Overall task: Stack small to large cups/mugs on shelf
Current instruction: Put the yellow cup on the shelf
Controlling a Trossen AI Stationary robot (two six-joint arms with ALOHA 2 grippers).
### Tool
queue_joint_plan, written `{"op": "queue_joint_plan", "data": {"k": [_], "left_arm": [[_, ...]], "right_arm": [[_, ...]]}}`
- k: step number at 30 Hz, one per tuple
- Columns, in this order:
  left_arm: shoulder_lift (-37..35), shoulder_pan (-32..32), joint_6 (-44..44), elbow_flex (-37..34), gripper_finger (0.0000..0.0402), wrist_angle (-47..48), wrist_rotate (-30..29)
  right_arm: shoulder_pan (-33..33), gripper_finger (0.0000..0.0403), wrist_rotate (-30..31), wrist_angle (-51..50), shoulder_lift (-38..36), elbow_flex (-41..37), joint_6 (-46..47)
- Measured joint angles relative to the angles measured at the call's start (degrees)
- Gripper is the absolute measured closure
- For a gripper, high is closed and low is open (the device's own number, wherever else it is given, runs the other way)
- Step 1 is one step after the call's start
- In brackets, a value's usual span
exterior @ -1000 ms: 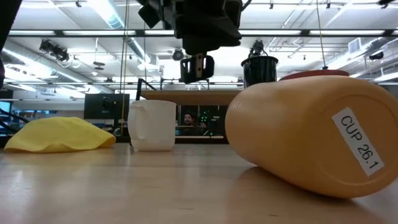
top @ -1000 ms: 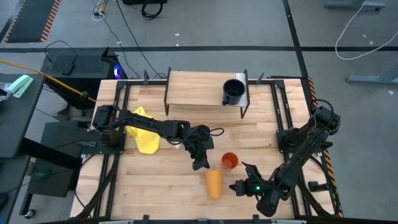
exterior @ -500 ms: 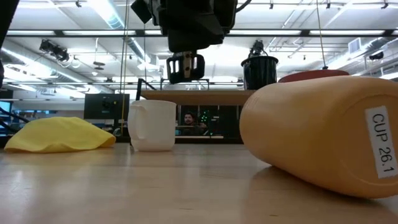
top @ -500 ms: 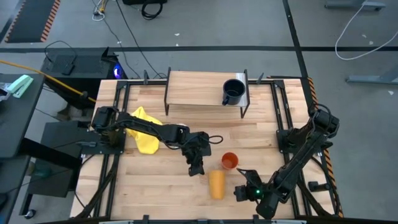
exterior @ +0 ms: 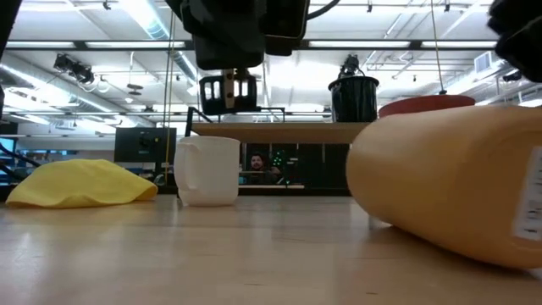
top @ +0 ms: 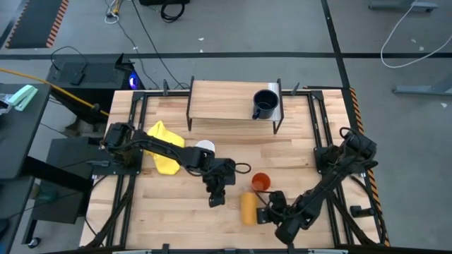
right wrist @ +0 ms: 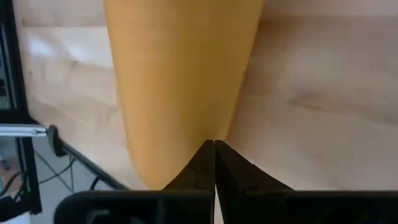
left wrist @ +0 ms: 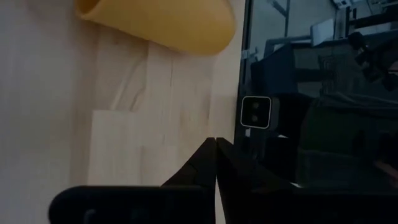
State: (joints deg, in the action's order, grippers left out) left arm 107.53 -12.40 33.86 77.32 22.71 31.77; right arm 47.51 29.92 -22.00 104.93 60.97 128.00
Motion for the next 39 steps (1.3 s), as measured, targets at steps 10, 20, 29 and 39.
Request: {"op": "queue_joint_plan", "data": {"k": [10, 20, 29, 39], "left_arm": [[0.00, -0.42, 0.40, 0.00, 0.0379, -0.08, -2.60], [0.00, 1.52, 0.15, -0.02, 0.0389, -0.21, -3.88], [0.00, 4.00, -1.19, -0.02, 0.0375, -1.04, -3.31], [-0.02, 6.18, -1.11, -0.04, 0.0391, -2.29, 3.29]], "right_arm": [[-2.66, 0.0394, 0.02, -0.51, 0.08, -0.02, -1.88], [-6.33, 0.0394, 0.02, 3.39, 0.08, -0.02, -7.75], [-7.48, 0.0394, 0.01, 4.32, 0.08, -0.02, -10.76], [-9.29, 0.0394, -0.23, 6.99, 0.08, 0.00, -15.08]]}}
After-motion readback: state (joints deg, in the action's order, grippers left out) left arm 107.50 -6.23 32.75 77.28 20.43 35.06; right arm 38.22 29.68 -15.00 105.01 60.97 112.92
